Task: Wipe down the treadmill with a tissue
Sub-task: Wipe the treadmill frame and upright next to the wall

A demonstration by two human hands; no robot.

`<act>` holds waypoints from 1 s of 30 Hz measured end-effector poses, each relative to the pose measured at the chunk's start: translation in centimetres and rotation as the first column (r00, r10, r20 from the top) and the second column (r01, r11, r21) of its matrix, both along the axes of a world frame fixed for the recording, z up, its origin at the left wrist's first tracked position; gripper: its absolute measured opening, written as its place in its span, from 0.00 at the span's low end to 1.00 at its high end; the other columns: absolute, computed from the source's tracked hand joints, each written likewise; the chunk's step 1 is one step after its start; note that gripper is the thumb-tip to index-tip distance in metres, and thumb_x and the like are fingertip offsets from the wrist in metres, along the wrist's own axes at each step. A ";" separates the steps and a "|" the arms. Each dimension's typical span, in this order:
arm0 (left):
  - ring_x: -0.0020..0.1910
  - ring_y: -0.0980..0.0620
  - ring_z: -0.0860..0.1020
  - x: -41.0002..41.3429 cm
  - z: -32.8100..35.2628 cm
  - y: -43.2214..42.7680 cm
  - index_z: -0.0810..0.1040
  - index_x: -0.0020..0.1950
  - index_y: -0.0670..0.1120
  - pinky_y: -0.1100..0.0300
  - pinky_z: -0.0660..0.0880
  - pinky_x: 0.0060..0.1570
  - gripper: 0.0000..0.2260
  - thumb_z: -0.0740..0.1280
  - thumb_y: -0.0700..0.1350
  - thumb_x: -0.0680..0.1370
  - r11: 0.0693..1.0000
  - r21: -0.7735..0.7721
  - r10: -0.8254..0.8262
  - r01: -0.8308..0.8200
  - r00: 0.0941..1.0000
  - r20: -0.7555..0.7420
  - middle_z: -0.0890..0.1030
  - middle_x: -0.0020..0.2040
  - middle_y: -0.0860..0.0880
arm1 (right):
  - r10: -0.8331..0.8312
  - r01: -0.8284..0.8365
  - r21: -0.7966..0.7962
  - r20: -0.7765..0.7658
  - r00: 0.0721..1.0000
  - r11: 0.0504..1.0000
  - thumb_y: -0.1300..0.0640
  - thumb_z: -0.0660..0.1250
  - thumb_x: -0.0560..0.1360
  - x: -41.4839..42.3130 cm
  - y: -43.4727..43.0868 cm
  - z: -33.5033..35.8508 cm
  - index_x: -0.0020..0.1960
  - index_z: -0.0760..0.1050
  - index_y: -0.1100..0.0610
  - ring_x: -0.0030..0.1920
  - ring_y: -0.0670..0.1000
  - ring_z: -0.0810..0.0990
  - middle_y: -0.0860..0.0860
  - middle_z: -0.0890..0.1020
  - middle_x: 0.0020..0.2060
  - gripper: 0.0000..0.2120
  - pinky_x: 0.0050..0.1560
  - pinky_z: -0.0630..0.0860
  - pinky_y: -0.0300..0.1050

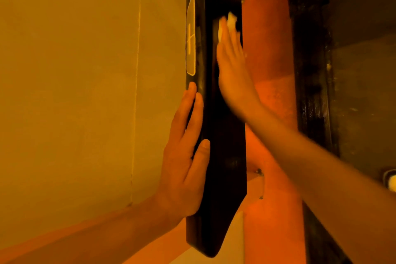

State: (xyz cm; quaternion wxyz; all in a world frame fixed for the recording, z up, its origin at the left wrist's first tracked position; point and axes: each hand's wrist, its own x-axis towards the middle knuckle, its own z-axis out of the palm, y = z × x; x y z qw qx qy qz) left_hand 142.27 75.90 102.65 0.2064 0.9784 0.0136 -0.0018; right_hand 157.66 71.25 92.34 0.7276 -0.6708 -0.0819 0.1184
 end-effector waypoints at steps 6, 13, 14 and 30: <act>0.84 0.46 0.53 0.0 0.0 0.0 0.56 0.81 0.34 0.54 0.54 0.80 0.26 0.55 0.41 0.84 1.000 -0.019 -0.005 0.005 1.000 -0.001 0.53 0.84 0.42 | -0.021 0.020 0.078 0.014 1.000 0.997 0.47 0.40 0.88 -7.9 -1.2 -0.7 0.85 0.43 0.45 0.83 0.48 0.39 0.44 0.41 0.84 0.26 0.81 0.38 0.64; 0.84 0.45 0.53 -0.1 -0.1 0.0 0.56 0.81 0.34 0.52 0.55 0.80 0.26 0.54 0.40 0.83 1.000 -0.031 0.006 -0.006 1.000 -0.002 0.53 0.84 0.43 | 0.063 -0.063 -0.001 0.060 0.996 0.998 0.42 0.37 0.86 -13.8 -3.2 -1.6 0.84 0.41 0.42 0.83 0.48 0.40 0.44 0.39 0.83 0.26 0.82 0.43 0.60; 0.84 0.45 0.53 -0.1 0.0 0.0 0.56 0.81 0.34 0.53 0.55 0.80 0.26 0.55 0.41 0.83 1.000 -0.028 0.005 -0.005 1.000 -0.003 0.53 0.84 0.43 | 0.036 -0.035 -0.012 0.072 0.997 0.999 0.46 0.37 0.86 -9.9 -2.3 -1.6 0.84 0.43 0.49 0.84 0.50 0.40 0.47 0.40 0.83 0.27 0.82 0.45 0.60; 0.84 0.46 0.53 0.0 0.0 0.1 0.57 0.81 0.35 0.53 0.55 0.80 0.26 0.54 0.42 0.84 1.000 -0.007 -0.006 0.006 1.000 0.008 0.54 0.84 0.41 | 0.056 -0.054 -0.025 0.113 0.992 0.998 0.44 0.38 0.87 -13.0 -3.1 -2.3 0.83 0.40 0.41 0.84 0.49 0.40 0.48 0.40 0.84 0.24 0.82 0.42 0.58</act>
